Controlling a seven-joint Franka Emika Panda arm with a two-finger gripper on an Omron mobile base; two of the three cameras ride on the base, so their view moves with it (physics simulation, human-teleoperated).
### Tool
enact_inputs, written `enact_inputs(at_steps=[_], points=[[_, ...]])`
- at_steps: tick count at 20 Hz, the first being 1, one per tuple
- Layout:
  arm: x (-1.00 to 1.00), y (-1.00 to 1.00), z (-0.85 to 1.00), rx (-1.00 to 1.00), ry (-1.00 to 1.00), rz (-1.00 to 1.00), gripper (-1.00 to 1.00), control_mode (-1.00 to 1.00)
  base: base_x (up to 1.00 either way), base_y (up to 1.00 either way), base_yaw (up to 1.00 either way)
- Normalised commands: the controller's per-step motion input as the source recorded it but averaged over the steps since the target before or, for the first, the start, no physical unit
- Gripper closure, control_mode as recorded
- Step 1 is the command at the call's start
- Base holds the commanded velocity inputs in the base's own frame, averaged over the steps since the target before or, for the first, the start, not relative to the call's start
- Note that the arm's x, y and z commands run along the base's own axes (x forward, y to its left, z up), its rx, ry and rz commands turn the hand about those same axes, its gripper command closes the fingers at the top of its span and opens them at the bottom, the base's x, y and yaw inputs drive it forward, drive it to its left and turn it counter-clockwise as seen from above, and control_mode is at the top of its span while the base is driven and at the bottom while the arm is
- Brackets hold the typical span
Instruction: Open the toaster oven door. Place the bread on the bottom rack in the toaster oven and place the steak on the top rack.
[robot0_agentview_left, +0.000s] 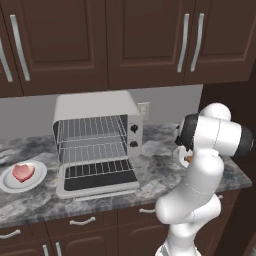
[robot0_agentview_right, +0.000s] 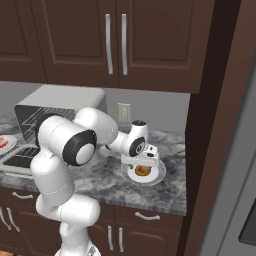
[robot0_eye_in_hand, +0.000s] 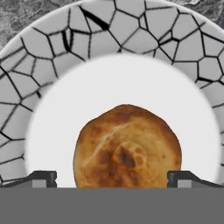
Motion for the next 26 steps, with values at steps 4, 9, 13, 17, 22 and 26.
enact_inputs(at_steps=[4,9,13,17,22,26], points=[[0.12,0.00,0.00,0.02,0.00,0.00,-1.00,-1.00,0.00,0.00,0.00],[0.12,0.00,-0.03,0.00,0.00,0.00,-1.00,-1.00,0.00,0.00,0.00],[0.03,0.01,-0.11,0.05,0.00,0.00,-1.00,-1.00,0.00,0.00,0.00],[0.00,0.00,-0.10,0.07,0.00,0.00,-1.00,-1.00,0.00,0.00,0.00],[-0.01,0.00,-0.34,0.09,0.00,0.00,-1.00,-1.00,0.00,0.00,0.00],[-0.02,-0.01,-0.50,0.01,0.00,0.00,-1.00,-1.00,0.00,0.00,0.00]])
